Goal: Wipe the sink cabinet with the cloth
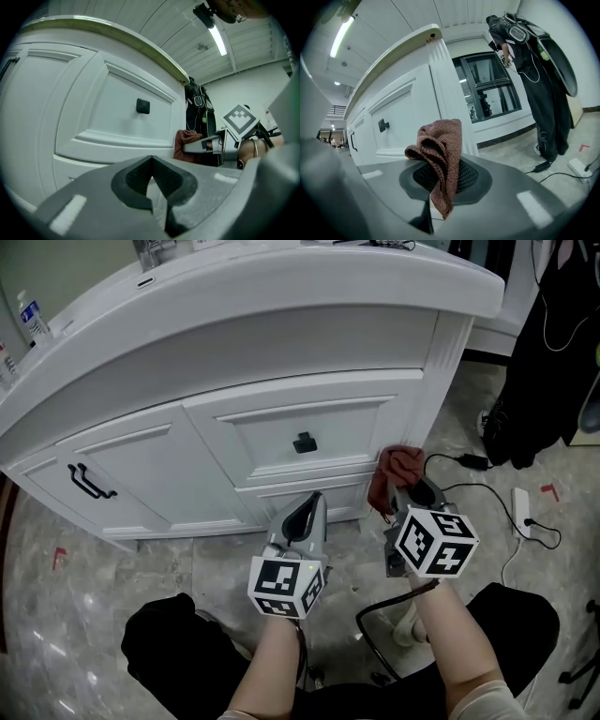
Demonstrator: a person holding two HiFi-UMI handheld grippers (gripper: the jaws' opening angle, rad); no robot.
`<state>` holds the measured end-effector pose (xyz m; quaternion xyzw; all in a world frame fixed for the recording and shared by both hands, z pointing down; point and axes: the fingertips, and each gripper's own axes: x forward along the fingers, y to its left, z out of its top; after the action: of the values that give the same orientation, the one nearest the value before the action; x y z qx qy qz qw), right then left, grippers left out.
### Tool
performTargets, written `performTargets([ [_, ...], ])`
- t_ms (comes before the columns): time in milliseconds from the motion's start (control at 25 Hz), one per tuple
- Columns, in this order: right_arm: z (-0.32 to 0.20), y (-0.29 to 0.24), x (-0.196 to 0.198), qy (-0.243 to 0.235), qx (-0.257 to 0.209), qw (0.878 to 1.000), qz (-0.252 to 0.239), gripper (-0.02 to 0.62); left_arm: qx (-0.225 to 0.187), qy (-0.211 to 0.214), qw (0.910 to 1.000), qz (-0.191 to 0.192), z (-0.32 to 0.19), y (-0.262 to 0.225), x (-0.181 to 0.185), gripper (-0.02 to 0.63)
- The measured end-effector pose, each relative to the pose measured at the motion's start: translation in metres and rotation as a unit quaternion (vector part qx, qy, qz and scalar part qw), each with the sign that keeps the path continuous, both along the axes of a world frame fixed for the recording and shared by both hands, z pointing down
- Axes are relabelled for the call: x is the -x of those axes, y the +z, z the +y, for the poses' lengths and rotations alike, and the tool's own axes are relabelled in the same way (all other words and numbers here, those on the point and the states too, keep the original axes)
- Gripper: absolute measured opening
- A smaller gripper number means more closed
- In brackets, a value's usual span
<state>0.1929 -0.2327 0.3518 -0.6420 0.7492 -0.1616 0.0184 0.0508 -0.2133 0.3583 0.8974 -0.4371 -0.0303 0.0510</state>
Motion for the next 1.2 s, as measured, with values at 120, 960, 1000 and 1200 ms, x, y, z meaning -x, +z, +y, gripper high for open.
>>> performTargets([
  [120, 0.002, 0.001, 0.015, -0.012, -0.013, 1.0, 0.005, 0.081, 0.002, -0.006, 1.0, -0.006, 0.0, 0.006, 0.007, 0.002],
  [960, -0.019, 0.087, 0.273, -0.223, 0.016, 0.974, 0.034, 0.081, 0.028, -0.134, 0.9899, -0.037, -0.008, 0.048, 0.177, 0.002],
  [1000, -0.02, 0.088, 0.275, -0.223, 0.016, 0.974, 0.034, 0.081, 0.027, -0.132, 0.9902, -0.037, -0.008, 0.049, 0.177, 0.002],
  [1200, -0.021, 0.089, 0.274, -0.228, 0.008, 0.973, 0.044, 0.084, 0.026, -0.117, 0.9916, -0.049, -0.008, 0.057, 0.168, 0.002],
])
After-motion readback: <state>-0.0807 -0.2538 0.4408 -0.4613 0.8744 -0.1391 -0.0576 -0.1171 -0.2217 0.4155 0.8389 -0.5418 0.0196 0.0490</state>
